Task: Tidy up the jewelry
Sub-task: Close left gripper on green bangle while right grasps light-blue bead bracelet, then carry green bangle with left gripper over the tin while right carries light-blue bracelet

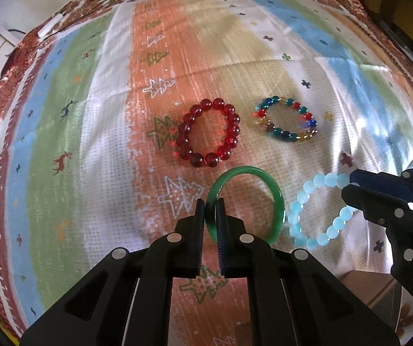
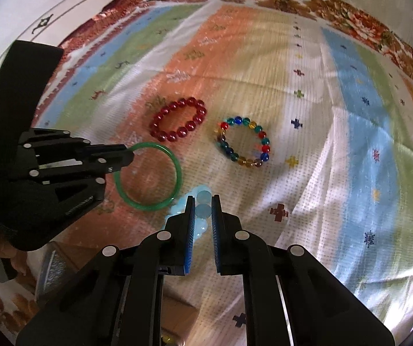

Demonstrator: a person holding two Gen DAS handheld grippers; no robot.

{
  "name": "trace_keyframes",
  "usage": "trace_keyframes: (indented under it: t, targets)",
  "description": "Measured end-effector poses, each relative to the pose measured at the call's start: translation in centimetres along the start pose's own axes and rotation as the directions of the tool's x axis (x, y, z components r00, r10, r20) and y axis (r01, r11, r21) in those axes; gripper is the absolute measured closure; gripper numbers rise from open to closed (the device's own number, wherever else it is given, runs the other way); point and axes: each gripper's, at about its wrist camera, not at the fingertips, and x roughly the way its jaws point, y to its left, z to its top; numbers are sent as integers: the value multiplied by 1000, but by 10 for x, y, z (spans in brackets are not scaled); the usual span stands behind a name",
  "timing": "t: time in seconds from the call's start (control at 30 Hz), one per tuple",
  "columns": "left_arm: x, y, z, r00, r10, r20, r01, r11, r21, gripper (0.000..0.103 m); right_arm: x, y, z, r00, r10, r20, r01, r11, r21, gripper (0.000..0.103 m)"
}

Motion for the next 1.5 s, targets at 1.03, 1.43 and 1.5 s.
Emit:
trace_keyframes:
  t: [1.03,1.43,1.5]
  targets:
    - [-75,24,-18,988,-25,152,46,990,-133,93,-81,19,-14,984,37,174,-41,999,20,91]
    - [-109,12,-32,972,-58,230,93,985,-146,93,-103,24,-30,976,59,209,-61,998,5,91]
    - [-114,12,-38,968,-65,243,103,984,-148,93,-104,25,-31,976,62,210,-65,998,7,91]
